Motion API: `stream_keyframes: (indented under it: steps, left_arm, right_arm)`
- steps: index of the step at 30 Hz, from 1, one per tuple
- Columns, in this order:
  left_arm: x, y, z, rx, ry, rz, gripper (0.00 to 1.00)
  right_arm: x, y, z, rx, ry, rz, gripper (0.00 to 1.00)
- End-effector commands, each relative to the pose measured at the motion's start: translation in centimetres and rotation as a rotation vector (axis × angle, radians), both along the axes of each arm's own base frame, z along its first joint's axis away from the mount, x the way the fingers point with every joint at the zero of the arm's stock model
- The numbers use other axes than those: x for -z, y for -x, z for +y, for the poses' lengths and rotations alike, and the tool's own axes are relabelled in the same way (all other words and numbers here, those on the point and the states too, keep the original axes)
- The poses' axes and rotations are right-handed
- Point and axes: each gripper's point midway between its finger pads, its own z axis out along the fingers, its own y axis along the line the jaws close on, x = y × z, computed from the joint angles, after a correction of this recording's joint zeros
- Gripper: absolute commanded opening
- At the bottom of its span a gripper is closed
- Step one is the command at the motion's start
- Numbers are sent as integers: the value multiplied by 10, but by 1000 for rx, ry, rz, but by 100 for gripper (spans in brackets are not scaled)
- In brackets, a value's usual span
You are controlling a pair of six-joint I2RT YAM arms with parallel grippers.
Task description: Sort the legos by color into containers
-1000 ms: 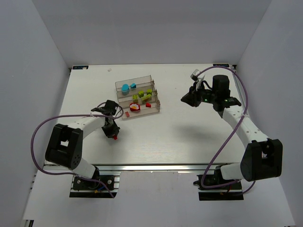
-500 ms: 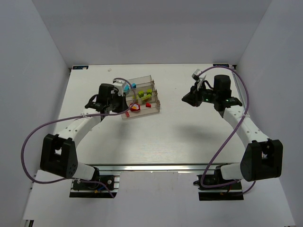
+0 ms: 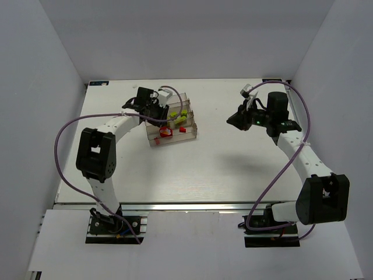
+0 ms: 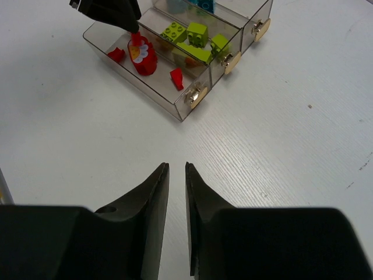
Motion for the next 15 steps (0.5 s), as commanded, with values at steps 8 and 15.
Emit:
stream_keyframes:
  steps: [8,15]
  left_arm:
    - [-56,8,-9,34,79,-114,62]
    - [-90,30,7,-164,220,-143,9]
  right_arm:
    - [-10,-2,-4,2,-23,-32,24]
    - [-9,-5,-14,25,-36,-34,38]
